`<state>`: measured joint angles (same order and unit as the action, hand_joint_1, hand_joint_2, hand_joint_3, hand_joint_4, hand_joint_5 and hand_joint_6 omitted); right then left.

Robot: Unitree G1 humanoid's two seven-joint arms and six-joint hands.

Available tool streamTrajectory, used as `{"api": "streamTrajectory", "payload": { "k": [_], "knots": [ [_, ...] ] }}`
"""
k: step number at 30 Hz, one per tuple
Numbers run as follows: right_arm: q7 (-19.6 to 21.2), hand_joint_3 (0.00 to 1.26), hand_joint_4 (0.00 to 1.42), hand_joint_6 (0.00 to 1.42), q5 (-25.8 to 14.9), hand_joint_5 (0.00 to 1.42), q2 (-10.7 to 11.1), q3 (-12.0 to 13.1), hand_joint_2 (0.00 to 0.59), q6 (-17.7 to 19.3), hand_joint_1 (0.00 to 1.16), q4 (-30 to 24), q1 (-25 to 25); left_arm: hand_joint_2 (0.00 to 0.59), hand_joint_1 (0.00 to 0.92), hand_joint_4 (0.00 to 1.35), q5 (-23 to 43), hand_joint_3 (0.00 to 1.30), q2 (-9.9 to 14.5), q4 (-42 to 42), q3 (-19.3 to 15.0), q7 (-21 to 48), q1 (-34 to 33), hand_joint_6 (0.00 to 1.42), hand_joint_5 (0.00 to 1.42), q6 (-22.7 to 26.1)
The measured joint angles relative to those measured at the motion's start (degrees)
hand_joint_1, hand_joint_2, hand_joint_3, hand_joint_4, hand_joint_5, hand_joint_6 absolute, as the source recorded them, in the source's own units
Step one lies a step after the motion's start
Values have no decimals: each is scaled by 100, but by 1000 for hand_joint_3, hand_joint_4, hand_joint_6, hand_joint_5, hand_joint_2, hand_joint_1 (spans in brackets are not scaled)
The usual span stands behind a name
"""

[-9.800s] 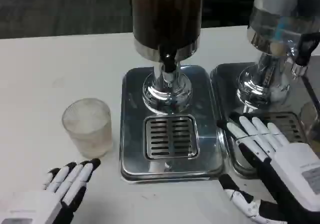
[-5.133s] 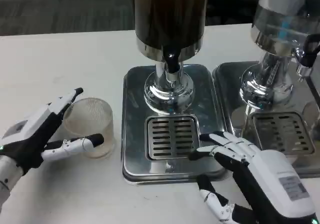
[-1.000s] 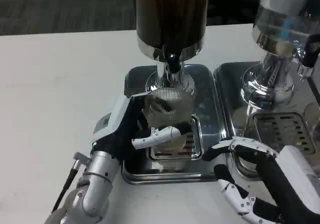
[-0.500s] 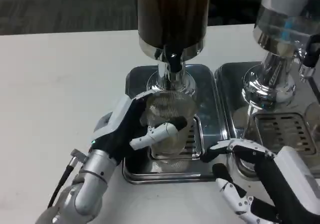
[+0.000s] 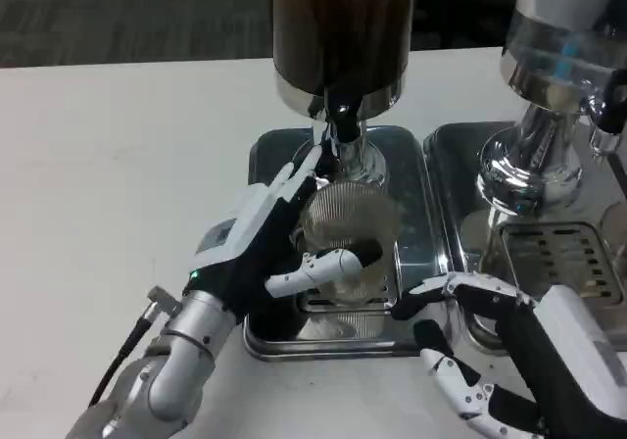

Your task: Grasp the cup under the faucet to collect the drink, then remove the cup.

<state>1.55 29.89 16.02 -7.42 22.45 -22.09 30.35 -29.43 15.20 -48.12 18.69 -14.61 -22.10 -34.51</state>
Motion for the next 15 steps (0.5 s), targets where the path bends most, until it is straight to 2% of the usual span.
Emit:
{"api": "streamTrajectory", "payload": {
  "k": [8,15],
  "knots": [
    [0,588,429,265,-16,329,0,-4,498,0,466,44,23,23,12,0,13,0,13,205,-76,19,129,0,0,24],
    [0,590,435,267,-45,343,2,-5,498,2,467,137,20,26,7,0,-14,0,160,385,-284,-213,170,0,0,66]
  ]
}}
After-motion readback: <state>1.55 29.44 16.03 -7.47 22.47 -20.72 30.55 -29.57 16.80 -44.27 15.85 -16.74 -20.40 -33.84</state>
